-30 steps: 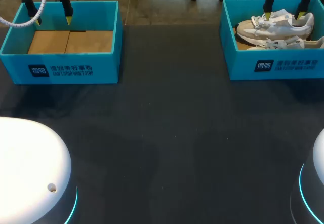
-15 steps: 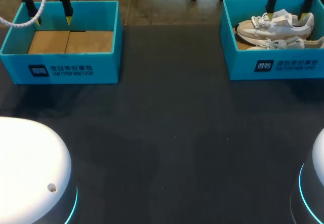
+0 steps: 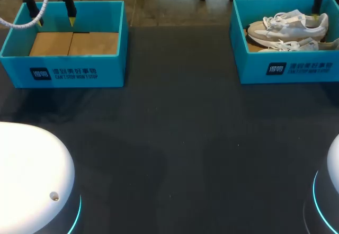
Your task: Take the shoe out of the shoebox, open the shoe tongue, remove and reinsert the insole, then place the shoe into the shoebox
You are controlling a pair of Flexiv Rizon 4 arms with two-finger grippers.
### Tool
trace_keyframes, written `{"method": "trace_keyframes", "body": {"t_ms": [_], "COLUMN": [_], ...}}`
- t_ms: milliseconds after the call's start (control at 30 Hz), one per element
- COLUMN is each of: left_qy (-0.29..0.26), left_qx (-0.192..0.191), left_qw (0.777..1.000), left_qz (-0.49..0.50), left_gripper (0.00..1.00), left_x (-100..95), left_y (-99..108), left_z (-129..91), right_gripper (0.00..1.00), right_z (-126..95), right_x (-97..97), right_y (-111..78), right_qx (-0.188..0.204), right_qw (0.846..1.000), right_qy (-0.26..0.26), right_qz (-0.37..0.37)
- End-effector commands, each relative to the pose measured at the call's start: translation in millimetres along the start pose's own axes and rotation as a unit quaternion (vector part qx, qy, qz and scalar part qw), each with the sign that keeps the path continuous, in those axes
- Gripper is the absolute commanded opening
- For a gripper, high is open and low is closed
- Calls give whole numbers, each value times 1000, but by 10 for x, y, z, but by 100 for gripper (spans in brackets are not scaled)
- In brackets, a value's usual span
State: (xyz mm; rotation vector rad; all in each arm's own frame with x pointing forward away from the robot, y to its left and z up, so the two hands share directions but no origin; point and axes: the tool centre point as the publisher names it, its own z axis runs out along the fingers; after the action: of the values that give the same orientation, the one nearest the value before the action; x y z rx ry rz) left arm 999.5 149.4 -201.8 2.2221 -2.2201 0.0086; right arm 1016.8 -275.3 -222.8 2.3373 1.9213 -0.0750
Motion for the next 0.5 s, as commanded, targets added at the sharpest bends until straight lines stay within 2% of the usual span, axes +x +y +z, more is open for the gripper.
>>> {"method": "trace_keyframes", "body": {"t_ms": [33, 300, 333, 367, 433, 467, 500], "left_qy": [-1, -1, -1, -1, -1, -1, -1], "left_qx": [-1, -1, -1, -1, -1, -1, -1], "left_qw": [1000, 1000, 1000, 1000, 1000, 1000, 1000], "left_qz": [0, 0, 0, 0, 0, 0, 0], "left_gripper": [100, 100, 100, 100, 100, 100, 100], "left_x": [-2, -2, -2, -2, -2, -2, -2], "left_y": [0, 0, 0, 0, 0, 0, 0], "left_z": [-10, -10, -10, -10, -10, -10, -10], "right_gripper": [100, 100, 91, 75, 55, 49, 47], "right_z": [147, 455, 476, 505, 564, 589, 609], "right_x": [-69, -235, -252, -265, -296, -310, -330], "right_y": [-28, -9, -9, -11, -8, -8, -1], "right_qx": [-16, -16, -16, -14, -14, -13, -13], "right_qw": [1000, 999, 999, 999, 999, 999, 999], "right_qy": [0, -18, -17, -21, -28, -28, -29], "right_qz": [10, 29, 31, 33, 35, 35, 35]}}
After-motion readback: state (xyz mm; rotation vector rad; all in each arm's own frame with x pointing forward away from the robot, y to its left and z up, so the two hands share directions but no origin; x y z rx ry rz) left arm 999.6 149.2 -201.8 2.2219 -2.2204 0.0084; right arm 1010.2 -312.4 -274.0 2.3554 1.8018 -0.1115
